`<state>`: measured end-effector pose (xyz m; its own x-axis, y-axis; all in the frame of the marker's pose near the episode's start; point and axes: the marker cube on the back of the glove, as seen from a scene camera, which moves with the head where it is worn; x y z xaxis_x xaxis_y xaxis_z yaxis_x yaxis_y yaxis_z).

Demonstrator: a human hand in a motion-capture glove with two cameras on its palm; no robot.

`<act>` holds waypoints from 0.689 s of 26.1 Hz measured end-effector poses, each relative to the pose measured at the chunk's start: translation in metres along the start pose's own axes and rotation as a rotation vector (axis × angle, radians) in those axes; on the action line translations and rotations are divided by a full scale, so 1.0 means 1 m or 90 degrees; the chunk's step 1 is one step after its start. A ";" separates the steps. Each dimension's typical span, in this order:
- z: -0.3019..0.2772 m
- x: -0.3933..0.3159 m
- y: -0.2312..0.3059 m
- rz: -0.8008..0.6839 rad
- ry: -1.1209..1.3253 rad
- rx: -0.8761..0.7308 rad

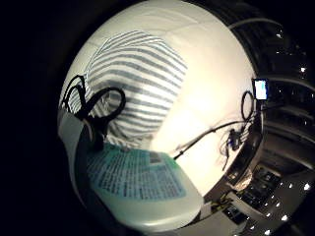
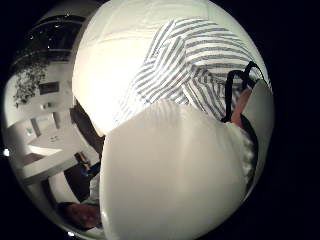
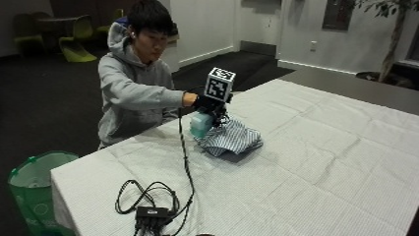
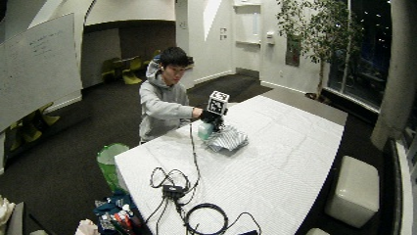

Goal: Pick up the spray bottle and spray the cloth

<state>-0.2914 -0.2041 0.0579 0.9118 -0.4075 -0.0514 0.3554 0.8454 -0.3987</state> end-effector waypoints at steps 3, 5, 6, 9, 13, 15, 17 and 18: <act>-0.017 -0.003 0.003 -0.003 0.008 0.014; -0.034 -0.001 0.005 -0.002 0.008 0.029; -0.042 0.000 0.006 0.001 0.011 0.037; -0.058 0.002 0.007 0.007 0.031 0.054; -0.053 0.004 0.005 0.015 0.051 0.054; -0.042 0.003 0.003 0.020 0.062 0.044; -0.030 0.000 0.001 0.018 0.070 0.034; -0.024 -0.002 0.000 0.014 0.070 0.031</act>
<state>-0.2979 -0.2119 0.0362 0.8925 -0.4213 -0.1611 0.3471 0.8697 -0.3510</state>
